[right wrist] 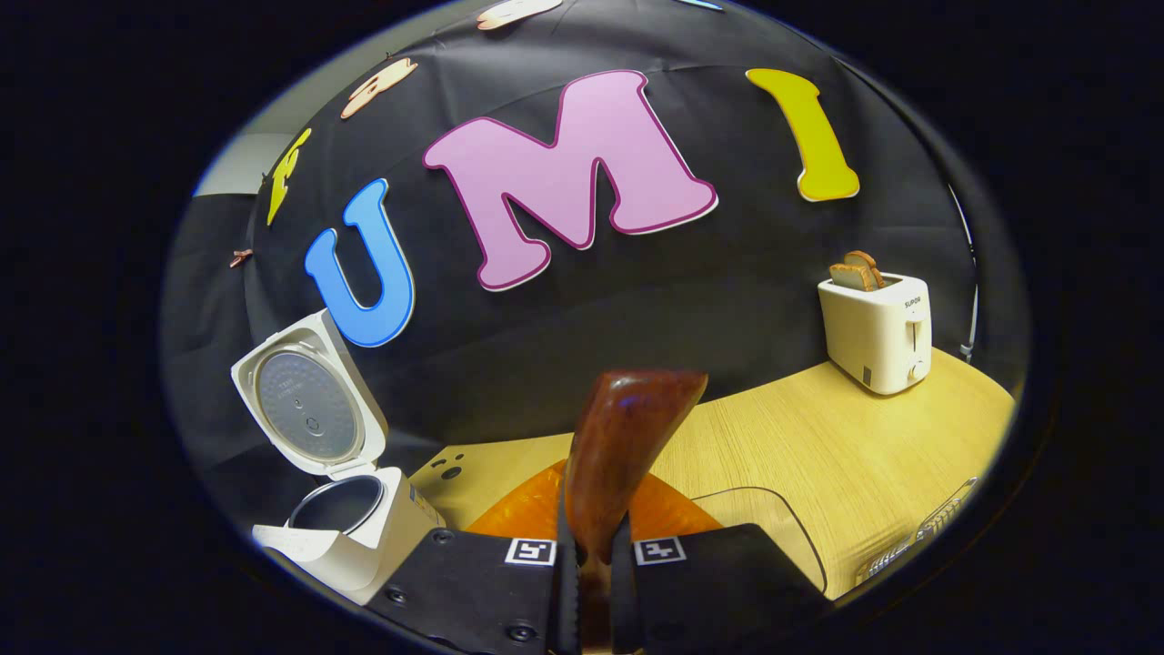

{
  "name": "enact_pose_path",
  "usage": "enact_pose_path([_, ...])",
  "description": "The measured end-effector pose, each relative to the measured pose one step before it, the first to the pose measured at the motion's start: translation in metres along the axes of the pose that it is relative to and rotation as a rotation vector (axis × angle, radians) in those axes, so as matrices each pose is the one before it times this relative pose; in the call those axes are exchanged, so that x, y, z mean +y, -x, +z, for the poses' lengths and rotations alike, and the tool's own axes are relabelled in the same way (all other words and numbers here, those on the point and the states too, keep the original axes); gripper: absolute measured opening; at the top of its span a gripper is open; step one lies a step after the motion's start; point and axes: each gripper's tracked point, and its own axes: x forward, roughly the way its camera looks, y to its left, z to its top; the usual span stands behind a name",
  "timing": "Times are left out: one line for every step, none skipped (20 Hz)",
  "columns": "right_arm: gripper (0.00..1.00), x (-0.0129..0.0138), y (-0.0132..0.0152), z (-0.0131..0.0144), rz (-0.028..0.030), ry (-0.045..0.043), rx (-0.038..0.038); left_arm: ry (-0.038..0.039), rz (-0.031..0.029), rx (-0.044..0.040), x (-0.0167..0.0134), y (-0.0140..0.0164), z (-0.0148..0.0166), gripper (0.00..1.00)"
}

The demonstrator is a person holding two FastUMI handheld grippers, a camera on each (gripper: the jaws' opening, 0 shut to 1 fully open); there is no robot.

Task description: Close the left gripper, press the button to open the rice cooker; take a wooden spoon from the chopstick holder with the right hand, scoop a spoonful of rice and pour it into the rice cooker, then put the wooden spoon back into the chopstick holder.

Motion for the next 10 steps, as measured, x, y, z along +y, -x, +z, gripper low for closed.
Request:
enact_pose_path([0.16, 0.00166, -0.00054, 0.00273, 0.00422, -0.00394, -0.00316, -0.00113, 0.00139, 0.00012, -0.0001, 0.00049, -0.00131, 0.95])
enact_pose_path([0.16, 0.00111, 0.00018, 0.00286, -0.00026, 0.00126, -0.00517, -0.0006, 0.00075, 0.00038, 0.00034, 0.00047, 0.00037, 0.95])
enact_pose_path([0.16, 0.00052, -0.00101, 0.00288, -0.0025, 0.00547, -0.00484, 0.00145, 0.00136, 0.00151, -0.00013, 0.00006, -0.00082, 0.96])
enact_pose_path([0.16, 0.00085, -0.0004, 0.00295, -0.00112, 0.0073, -0.00493, 0.00253, -0.0003, 0.00212, 0.00028, 0.00117, -0.00006, 0.95])
enact_pose_path([0.16, 0.00086, -0.00134, 0.00411, -0.00241, 0.00028, -0.00785, 0.00066, -0.0002, 0.00133, -0.00046, 0.00056, -0.00085, 0.95])
enact_pose_path([0.16, 0.00254, 0.00098, 0.00436, 0.00249, -0.00649, -0.00617, -0.00123, 0.00125, -0.00066, -0.00013, 0.00042, 0.0008, 0.95])
enact_pose_path([0.16, 0.003, -0.00049, 0.00499, 0.00479, -0.01101, -0.00617, -0.00142, 0.00091, -0.00032, 0.00039, 0.00074, -0.00038, 0.95])
enact_pose_path([0.16, 0.00369, -0.00032, 0.00468, 0.00537, -0.00851, -0.005, -0.00019, -0.00097, -0.00032, -0.00044, 0.00068, 0.00079, 0.96])
enact_pose_path([0.16, 0.00319, 0.00032, 0.00644, 0.00337, -0.00291, -0.00843, 0.00126, -0.00051, 0.00038, -0.00039, 0.00012, -0.00089, 0.96])
enact_pose_path([0.16, 0.00284, -0.00107, 0.00592, 0.00358, -0.00084, -0.00852, 0.00191, -0.00111, 0.00022, -0.00075, 0.00069, 0.00008, 0.96])
